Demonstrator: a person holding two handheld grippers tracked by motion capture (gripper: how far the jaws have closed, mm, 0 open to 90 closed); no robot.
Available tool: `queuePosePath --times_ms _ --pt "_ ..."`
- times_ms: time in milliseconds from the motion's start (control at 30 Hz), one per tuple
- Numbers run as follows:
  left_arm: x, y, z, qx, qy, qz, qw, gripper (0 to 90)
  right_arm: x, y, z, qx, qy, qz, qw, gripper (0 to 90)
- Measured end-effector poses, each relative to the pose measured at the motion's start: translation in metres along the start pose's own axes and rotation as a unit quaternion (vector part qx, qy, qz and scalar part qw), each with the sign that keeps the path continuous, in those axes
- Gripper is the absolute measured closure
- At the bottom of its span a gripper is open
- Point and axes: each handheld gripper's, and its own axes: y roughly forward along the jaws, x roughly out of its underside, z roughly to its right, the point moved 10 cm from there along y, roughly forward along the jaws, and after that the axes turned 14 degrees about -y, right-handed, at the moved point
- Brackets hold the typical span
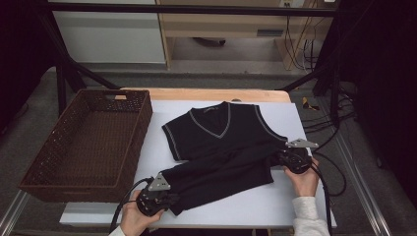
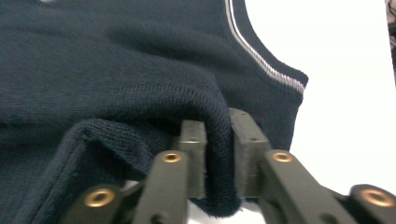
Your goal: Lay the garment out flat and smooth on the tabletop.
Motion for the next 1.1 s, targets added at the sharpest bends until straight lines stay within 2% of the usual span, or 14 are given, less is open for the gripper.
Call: queuePosePath --times_ms 67,167,267,433,500,600,733,833,933,1000,1100 --pt "0.0 0.001 0.001 -0.001 -0.004 0.005 1.0 83.3 -0.001 -0.005 -0.001 0.004 0.006 0.015 0.9999 62.2" --pt "0.0 0.002 0.001 -0.001 -0.009 0.01 0.9999 82.6 -0.005 -0.023 -0.001 0.001 0.017 0.039 0.9991 52.0" --pt "0.0 0.003 0.001 -0.005 -0.007 0.013 0.9999 82.2 -0.009 -0.038 -0.008 -0.018 0.023 0.064 0.9975 42.5" --pt "0.0 0.003 0.002 -0.014 0.002 0.015 0.9998 81.9 -0.012 -0.054 -0.027 -0.061 0.034 0.088 0.9938 36.5" --pt "0.0 0.003 0.003 -0.016 0.002 0.016 0.9997 81.9 -0.012 -0.057 -0.037 -0.076 0.036 0.087 0.9927 36.2" --pt "0.0 0.003 0.003 -0.018 0.002 0.016 0.9997 82.1 -0.004 -0.053 -0.057 -0.099 0.021 0.067 0.9926 37.3" --pt "0.0 0.004 0.003 -0.022 0.0 0.012 0.9997 82.6 0.001 -0.04 -0.076 -0.11 0.013 0.049 0.9926 37.6" --pt "0.0 0.004 0.003 -0.025 -0.003 0.012 0.9996 83.1 0.004 -0.025 -0.082 -0.099 0.006 0.033 0.9946 37.5" --pt "0.0 0.004 0.003 -0.023 -0.005 0.011 0.9997 83.2 0.005 -0.016 -0.081 -0.079 0.006 0.025 0.9966 42.8" --pt "0.0 0.004 0.003 -0.022 -0.006 0.011 0.9997 83.4 0.007 -0.013 -0.077 -0.065 0.0 0.021 0.9977 56.2" --pt "0.0 0.004 0.004 -0.023 0.0 0.012 0.9997 84.8 0.009 -0.016 -0.073 -0.055 0.006 0.017 0.9983 77.3"
